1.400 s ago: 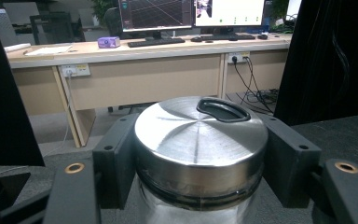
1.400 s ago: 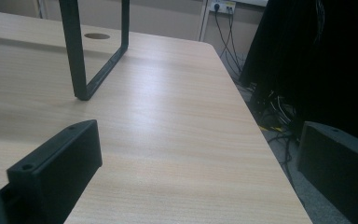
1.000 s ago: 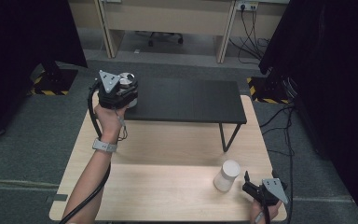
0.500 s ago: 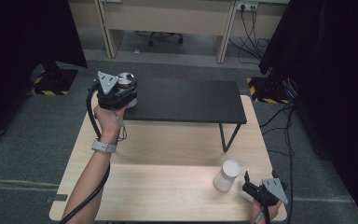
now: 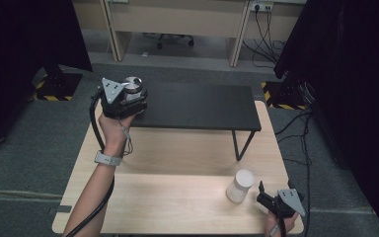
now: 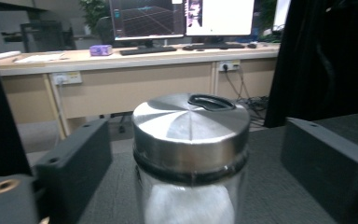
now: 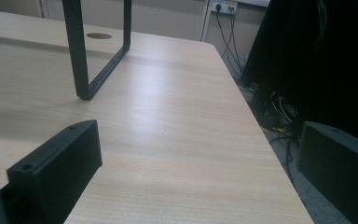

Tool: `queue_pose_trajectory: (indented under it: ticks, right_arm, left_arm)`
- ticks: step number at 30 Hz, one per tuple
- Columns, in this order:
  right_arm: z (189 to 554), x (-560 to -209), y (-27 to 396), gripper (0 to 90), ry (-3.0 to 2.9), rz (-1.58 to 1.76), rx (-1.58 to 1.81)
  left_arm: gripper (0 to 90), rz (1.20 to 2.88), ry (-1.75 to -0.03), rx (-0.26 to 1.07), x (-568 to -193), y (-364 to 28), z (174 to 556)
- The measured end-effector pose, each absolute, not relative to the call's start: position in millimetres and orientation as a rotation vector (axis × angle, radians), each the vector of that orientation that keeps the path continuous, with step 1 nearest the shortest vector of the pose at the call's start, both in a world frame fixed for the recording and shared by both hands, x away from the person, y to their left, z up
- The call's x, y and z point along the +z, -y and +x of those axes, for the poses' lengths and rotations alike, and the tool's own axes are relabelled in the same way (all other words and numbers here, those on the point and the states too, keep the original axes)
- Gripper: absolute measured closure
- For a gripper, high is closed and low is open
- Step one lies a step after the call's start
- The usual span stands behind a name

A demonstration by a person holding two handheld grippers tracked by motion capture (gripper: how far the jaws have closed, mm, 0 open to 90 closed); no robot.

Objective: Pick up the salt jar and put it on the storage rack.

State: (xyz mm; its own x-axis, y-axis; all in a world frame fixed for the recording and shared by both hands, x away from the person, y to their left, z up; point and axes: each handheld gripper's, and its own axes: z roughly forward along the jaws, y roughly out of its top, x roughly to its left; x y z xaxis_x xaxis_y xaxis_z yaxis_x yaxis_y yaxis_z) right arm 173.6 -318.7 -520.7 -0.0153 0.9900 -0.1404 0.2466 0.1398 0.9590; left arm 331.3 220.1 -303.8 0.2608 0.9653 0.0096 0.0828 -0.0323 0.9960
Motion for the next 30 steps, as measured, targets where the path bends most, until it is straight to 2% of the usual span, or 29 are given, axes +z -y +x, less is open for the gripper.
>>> queue_pose_trajectory:
  ticks: [5, 30]
  right_arm:
    - [174, -520, 319, 0.2, -1.456, 1.28, 0.974]
    - [172, -521, 324, 0.2, -1.461, 1.273, 1.006]
  left_arm:
    - [0.0, 1.388, -1.067, 0.973, -307, -224, 323]
    - [0.0, 1.405, -1.076, 0.937, -329, -227, 274]
